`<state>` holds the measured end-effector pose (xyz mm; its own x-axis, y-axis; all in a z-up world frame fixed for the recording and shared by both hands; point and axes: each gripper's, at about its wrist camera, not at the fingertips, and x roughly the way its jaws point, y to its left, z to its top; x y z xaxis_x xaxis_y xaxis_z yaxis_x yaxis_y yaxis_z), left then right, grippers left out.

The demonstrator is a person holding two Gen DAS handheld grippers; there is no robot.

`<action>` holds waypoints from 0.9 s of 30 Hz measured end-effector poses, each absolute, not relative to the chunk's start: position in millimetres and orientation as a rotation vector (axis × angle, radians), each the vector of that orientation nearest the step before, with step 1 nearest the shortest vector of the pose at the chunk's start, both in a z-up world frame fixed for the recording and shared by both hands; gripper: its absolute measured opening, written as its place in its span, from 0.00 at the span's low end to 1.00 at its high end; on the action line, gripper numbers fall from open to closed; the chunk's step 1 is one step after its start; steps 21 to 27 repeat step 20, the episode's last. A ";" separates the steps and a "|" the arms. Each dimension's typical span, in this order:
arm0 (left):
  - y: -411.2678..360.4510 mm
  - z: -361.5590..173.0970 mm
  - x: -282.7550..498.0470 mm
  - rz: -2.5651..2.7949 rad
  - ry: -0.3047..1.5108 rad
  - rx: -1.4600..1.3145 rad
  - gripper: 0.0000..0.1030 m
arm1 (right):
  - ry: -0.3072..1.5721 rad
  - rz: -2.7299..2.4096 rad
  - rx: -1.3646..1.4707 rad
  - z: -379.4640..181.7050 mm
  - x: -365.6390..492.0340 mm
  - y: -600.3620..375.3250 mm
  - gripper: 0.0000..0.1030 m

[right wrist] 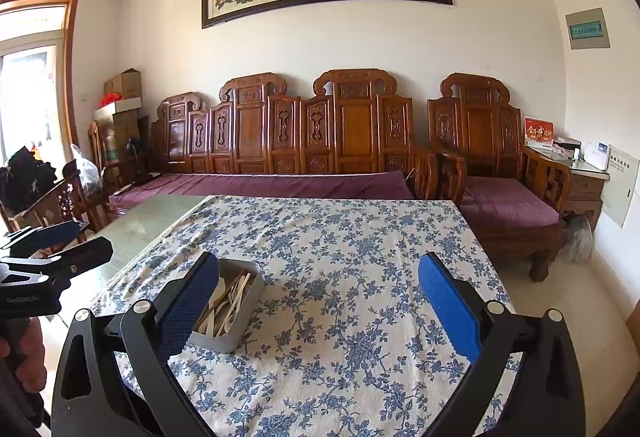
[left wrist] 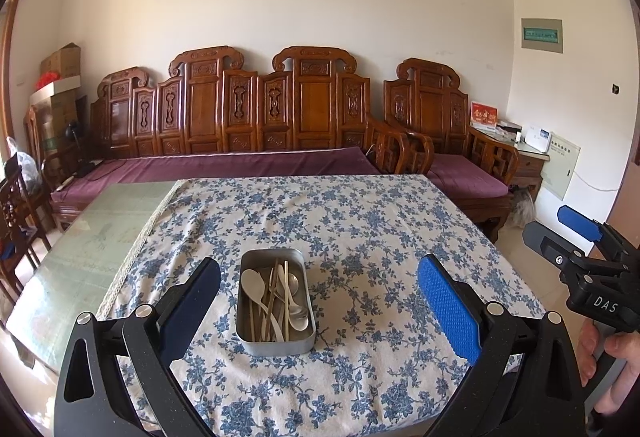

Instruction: Organize utensils

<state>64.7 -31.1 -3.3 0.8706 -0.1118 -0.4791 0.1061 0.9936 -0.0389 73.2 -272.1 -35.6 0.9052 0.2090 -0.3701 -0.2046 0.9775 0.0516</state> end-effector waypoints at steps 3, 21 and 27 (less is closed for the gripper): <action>-31.3 -2.5 65.2 -0.116 0.501 -0.012 0.92 | 0.384 0.214 0.010 -35.6 73.8 -272.2 0.97; -31.0 -4.1 64.8 -0.122 0.497 -0.011 0.92 | 0.386 0.216 0.016 -35.7 75.3 -274.2 0.97; -31.0 -4.1 64.8 -0.122 0.497 -0.011 0.92 | 0.386 0.216 0.016 -35.7 75.3 -274.2 0.97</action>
